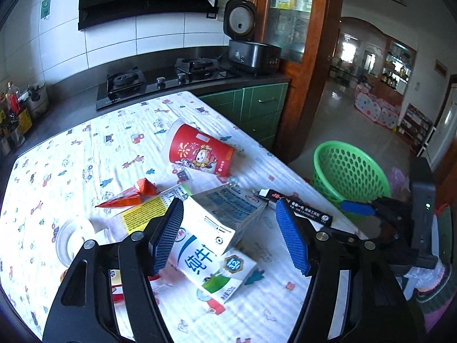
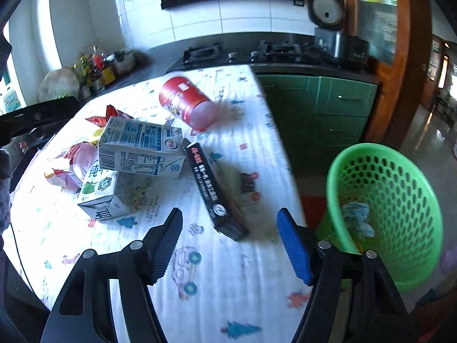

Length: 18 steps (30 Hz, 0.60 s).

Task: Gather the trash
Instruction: 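Grasp the black glue box with the right tool while the left reaches the milk carton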

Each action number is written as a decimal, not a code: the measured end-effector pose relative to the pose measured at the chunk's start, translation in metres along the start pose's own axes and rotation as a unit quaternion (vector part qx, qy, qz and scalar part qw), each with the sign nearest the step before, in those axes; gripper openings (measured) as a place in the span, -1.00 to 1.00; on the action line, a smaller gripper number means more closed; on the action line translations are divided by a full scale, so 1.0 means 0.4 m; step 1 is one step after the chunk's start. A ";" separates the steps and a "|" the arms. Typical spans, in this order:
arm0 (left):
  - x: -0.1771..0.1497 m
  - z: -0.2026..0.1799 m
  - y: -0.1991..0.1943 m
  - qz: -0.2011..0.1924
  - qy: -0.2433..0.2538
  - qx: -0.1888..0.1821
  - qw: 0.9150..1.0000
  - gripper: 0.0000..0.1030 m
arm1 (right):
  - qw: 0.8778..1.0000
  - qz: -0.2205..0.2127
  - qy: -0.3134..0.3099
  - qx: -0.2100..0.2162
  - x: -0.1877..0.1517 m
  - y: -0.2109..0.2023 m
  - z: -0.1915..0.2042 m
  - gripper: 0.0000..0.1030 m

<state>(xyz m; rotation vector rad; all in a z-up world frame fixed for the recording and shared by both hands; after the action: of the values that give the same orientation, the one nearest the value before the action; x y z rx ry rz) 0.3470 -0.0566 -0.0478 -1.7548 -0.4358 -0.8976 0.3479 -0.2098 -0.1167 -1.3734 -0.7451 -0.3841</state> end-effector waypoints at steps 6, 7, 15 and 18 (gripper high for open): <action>-0.015 0.015 0.021 0.013 0.020 -0.006 1.000 0.41 | 0.999 0.011 -0.033 -0.009 0.022 0.068 0.034 0.13; -0.017 0.017 0.027 0.016 0.024 -0.006 1.000 0.44 | 0.999 0.013 -0.039 -0.010 0.024 0.077 0.039 0.09; -0.025 -0.009 0.087 0.041 0.083 -0.014 0.996 0.62 | 0.997 0.030 -0.061 -0.021 0.030 0.146 0.042 -0.17; -0.025 -0.017 0.114 0.054 0.105 -0.017 0.993 0.66 | 0.998 0.035 -0.055 -0.015 0.029 0.154 0.038 -0.33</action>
<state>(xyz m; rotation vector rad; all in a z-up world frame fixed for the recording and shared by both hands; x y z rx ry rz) 0.3686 -0.0784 -0.0838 -1.6759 -0.1882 -1.0044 0.3924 -0.1817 -0.1538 -1.4527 -0.7812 -0.2673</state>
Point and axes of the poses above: each gripper's, at about its wrist camera, not at the fingertips, and y roughly the way its jaws point, z to its left, x to its top, the point moved 10 cm from there along y, roughly the way its jaws point, and after that the axes turned 6 degrees about -x, right-handed, at the moved point
